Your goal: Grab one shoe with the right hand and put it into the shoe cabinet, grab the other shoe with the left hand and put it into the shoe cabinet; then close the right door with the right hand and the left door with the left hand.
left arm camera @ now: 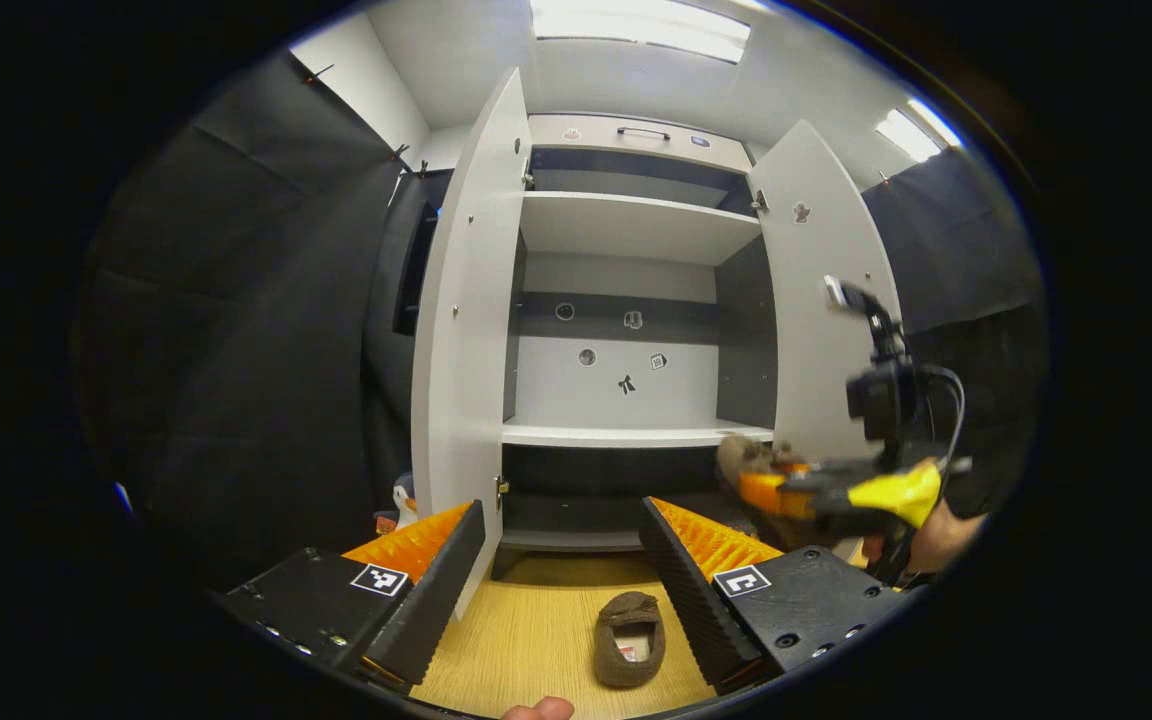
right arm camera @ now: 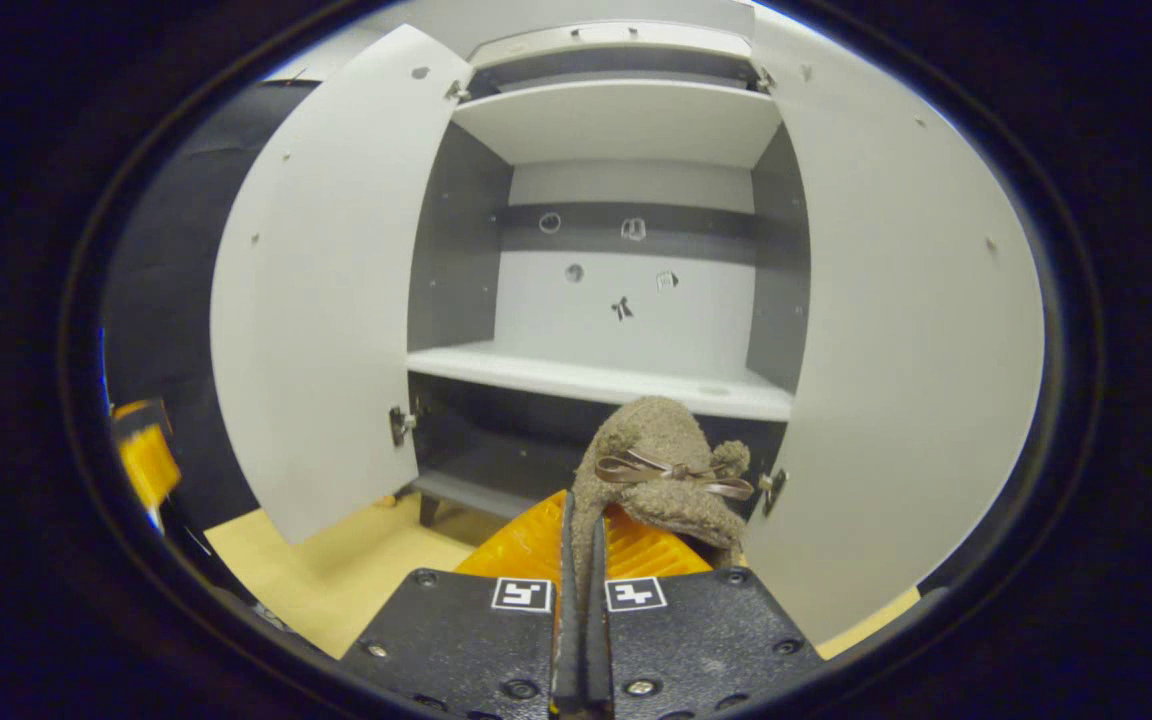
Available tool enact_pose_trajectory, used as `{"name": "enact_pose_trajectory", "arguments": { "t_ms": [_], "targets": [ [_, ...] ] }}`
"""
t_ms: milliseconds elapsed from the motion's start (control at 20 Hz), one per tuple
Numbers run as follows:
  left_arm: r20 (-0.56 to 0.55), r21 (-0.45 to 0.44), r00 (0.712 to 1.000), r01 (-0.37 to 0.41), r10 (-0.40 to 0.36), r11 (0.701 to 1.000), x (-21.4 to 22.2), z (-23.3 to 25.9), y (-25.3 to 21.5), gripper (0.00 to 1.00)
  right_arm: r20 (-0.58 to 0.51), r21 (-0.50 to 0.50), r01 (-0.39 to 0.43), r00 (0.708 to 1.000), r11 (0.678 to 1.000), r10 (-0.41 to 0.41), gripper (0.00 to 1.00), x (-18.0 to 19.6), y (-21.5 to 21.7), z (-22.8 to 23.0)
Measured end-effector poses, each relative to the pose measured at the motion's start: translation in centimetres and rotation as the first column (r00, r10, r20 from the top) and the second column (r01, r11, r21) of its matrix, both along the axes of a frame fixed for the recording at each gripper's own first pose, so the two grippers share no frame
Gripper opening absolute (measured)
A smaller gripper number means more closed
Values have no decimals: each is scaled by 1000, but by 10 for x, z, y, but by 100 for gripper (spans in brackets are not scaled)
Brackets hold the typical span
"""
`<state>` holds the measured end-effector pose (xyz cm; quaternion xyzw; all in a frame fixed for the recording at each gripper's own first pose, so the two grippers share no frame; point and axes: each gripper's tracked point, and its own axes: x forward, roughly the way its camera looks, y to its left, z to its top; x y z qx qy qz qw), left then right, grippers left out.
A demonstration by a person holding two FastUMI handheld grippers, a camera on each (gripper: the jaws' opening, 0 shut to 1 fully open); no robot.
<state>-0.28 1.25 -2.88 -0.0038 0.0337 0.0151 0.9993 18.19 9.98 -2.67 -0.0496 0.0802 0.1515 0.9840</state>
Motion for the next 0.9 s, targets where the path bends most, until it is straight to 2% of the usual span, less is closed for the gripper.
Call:
{"name": "enact_pose_trajectory", "arguments": {
  "t_ms": [200,400,600,750,900],
  "targets": [
    [2,-1,1000,2,-2,1000,0,0,0,95,50,-41,15,999,999,-13,7,70,6,64],
    [-11,9,1000,-7,7,1000,-1,-3,3,95,15,-115,64,998,991,-63,6,158,8,90],
    [-24,4,999,-21,21,1000,-1,-7,7,95,-80,-200,124,987,972,-142,7,238,7,80],
    [-33,4,999,-25,25,1000,-1,-10,8,95,-151,-235,152,970,960,-191,7,272,5,58],
    [-35,30,998,-41,42,999,-1,-12,14,95,-226,-258,154,950,954,-214,7,288,3,30]
  ]
}}
